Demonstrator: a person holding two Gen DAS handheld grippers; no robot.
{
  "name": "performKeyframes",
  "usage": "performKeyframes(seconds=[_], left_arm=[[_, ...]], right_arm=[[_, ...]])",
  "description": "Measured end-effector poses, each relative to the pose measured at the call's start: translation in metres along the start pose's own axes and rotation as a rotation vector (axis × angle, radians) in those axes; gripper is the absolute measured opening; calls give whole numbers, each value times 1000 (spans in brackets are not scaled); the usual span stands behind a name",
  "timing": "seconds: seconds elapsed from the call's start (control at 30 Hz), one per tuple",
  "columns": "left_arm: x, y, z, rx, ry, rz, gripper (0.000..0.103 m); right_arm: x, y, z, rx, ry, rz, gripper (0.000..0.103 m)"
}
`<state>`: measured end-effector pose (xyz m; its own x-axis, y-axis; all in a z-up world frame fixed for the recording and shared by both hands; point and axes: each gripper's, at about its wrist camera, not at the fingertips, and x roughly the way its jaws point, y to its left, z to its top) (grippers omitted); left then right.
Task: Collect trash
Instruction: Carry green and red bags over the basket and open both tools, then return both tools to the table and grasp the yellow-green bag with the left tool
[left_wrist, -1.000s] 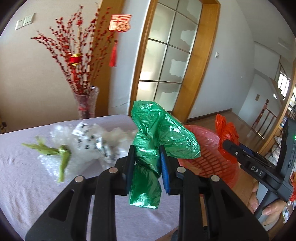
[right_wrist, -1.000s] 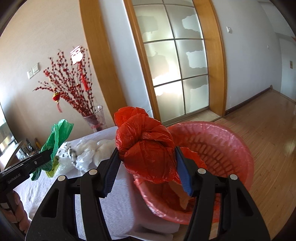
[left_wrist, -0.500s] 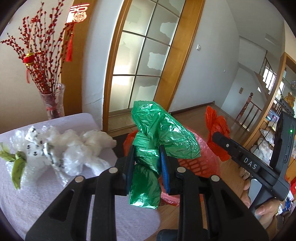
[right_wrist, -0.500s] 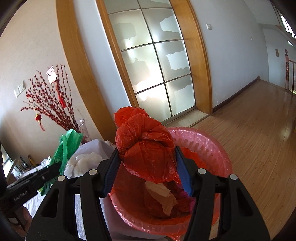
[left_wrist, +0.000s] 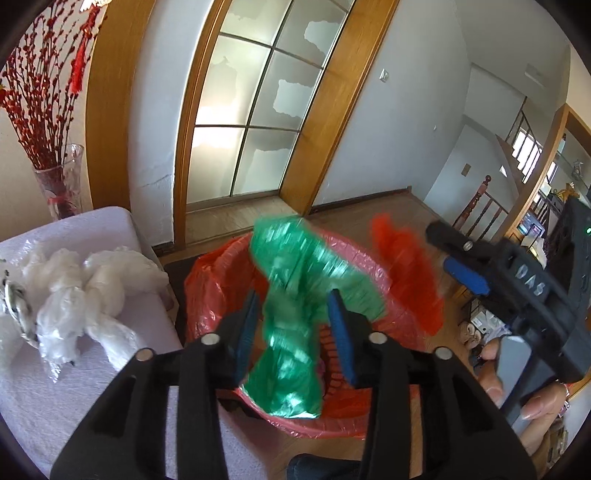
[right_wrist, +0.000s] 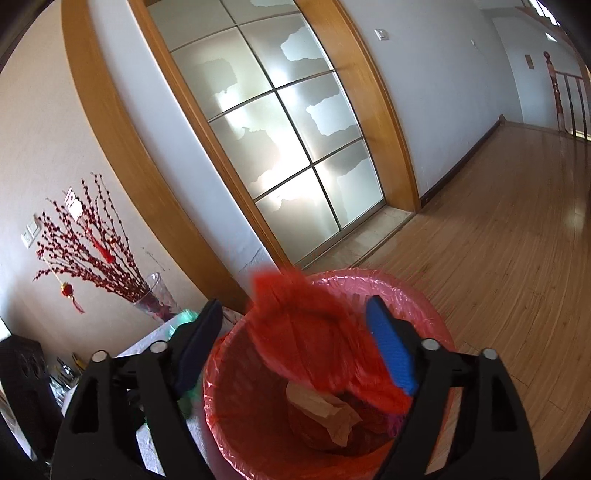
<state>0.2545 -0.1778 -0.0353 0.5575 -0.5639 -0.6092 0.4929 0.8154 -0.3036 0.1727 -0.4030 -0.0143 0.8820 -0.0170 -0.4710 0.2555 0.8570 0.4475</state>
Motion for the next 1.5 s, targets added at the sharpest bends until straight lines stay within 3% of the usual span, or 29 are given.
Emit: performKeyframes(seconds=[0.17,0.27,0.53,0.7,0.83,0.97,1.13,1.27,1.37,1.5], left_arm=[[6,7,-13,9,30,38,45],[-4,11,-22,28,15,87,51],[-47,32,-42,44,-33,213,54],[-82,56,-49,17,-75,286,54],[-115,84,-54,-29,-123,378,54],[-136,117,-57,-66,-169,522,54],[-143,157,-57,-130,-144,612,54],[-137,175,-53,-153,-102,616,53],[-126,184,-51,-163,-59,617,44],[-117,203,-52,-225,-16,587,13]], right_arm=[[-1,-5,-10,-13,6,-32,81],[0,-3,-19,-44,18,-54,80],[6,12,-41,-107,93,-47,60],[7,36,-51,-160,126,-9,55],[8,57,-59,-203,145,24,55],[15,72,-69,-224,176,47,55],[22,84,-82,-248,211,60,55],[27,90,-86,-259,232,65,55],[30,91,-89,-267,244,63,55],[32,92,-91,-270,254,64,55]])
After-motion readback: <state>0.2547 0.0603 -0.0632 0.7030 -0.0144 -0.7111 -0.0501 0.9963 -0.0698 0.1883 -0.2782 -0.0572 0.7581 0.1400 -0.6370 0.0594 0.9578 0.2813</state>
